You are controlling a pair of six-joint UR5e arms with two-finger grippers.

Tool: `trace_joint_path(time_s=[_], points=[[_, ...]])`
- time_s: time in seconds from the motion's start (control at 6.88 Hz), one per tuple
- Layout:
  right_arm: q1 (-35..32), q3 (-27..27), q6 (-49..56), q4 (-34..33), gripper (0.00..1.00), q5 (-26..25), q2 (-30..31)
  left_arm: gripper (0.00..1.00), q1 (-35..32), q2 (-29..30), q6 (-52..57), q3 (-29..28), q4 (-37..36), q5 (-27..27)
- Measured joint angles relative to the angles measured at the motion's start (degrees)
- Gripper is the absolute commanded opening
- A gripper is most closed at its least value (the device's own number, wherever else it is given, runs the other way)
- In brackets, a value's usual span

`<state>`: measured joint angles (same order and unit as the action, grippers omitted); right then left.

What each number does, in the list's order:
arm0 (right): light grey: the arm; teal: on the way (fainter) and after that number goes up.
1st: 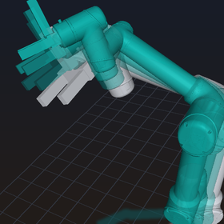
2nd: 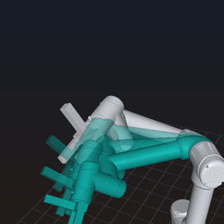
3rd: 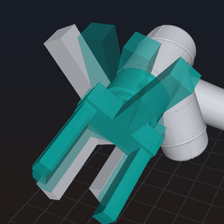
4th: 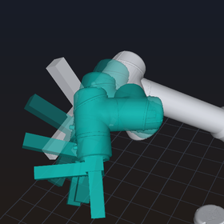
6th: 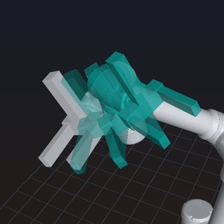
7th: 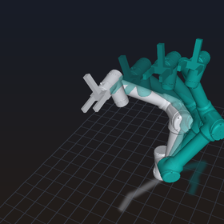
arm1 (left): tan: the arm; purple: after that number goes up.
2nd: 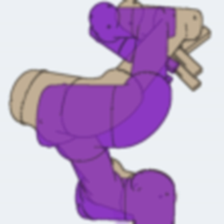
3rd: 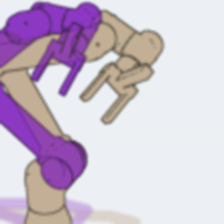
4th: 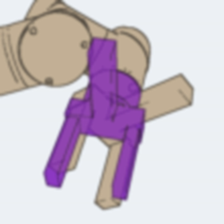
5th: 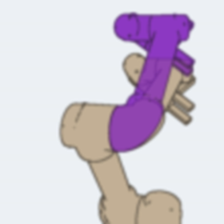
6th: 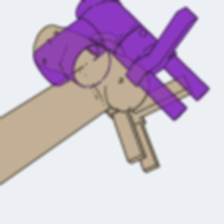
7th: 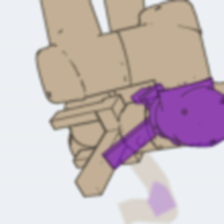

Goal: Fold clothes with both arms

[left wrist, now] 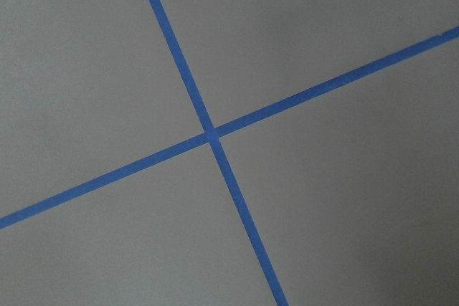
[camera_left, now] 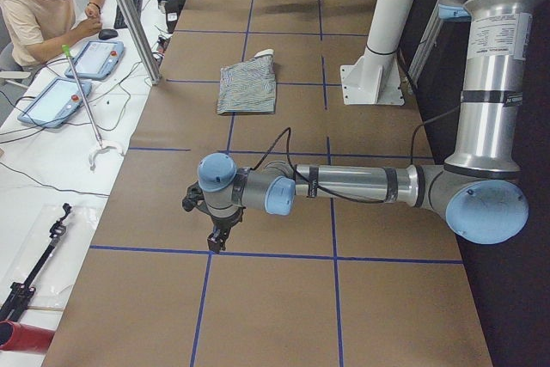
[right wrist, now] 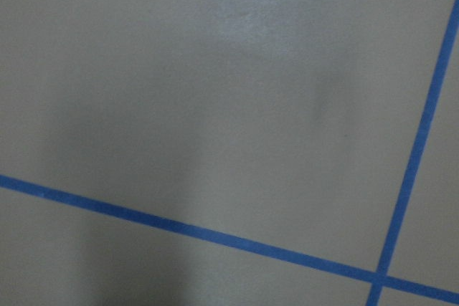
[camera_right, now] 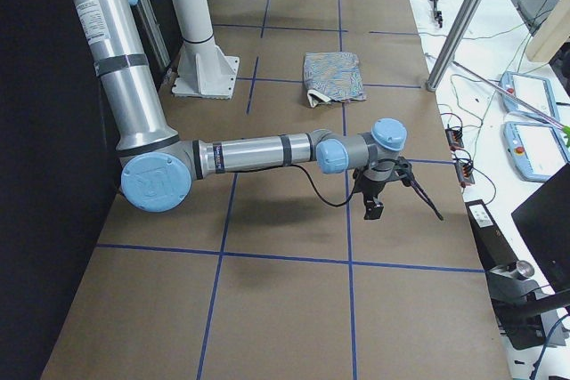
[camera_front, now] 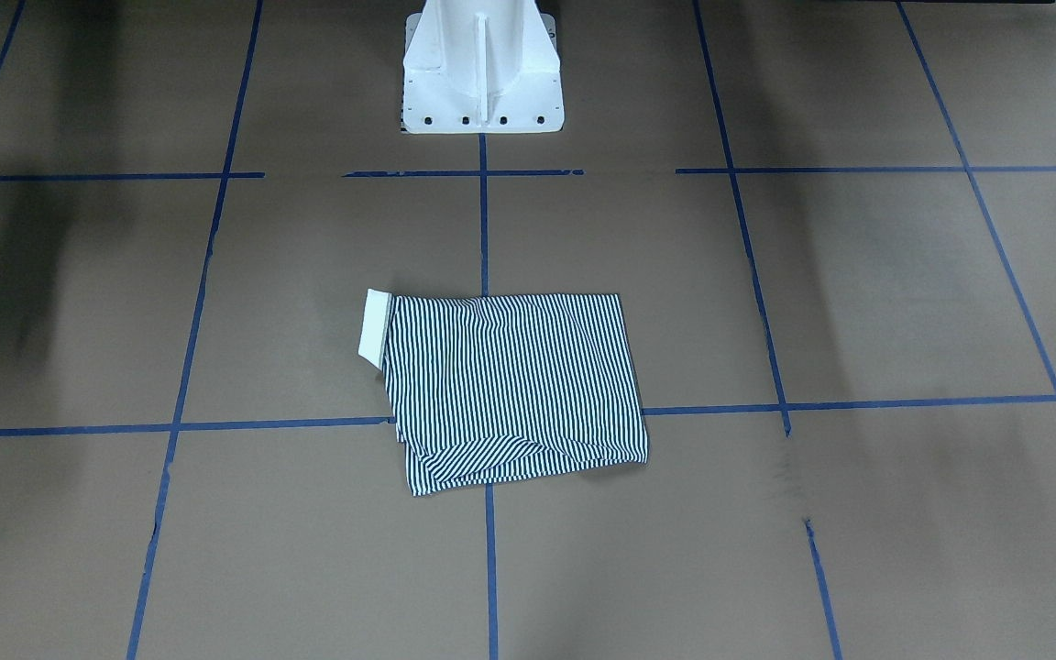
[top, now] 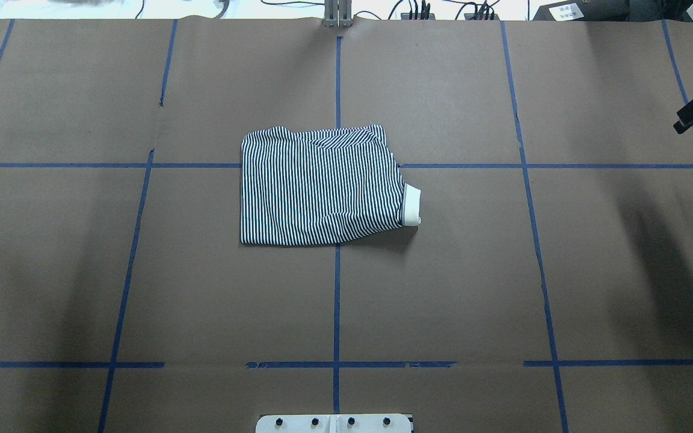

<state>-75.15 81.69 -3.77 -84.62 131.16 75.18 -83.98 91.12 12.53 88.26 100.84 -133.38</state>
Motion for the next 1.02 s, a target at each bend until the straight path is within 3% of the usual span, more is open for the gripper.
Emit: trace_joint_path(time_s=[0.15, 0.44, 1.02], points=[[0.27, 1.18, 0.43, 0.23, 1.00, 3.58, 1.77, 1.00, -0.03, 0.21, 0.04, -0.38, 0.64, -0.03], [0.38, 2.78, 0.68, 0.59, 1.00, 6.09, 3.66, 1.00, -0.40, 0.83, 0.06, -0.39, 0.90, -0.04], [-2.40, 3.73, 0.89, 0.71, 1.00, 3.65, 3.63, 1.00, -0.85, 2.04, 0.09, -0.34, 0.88, -0.03]])
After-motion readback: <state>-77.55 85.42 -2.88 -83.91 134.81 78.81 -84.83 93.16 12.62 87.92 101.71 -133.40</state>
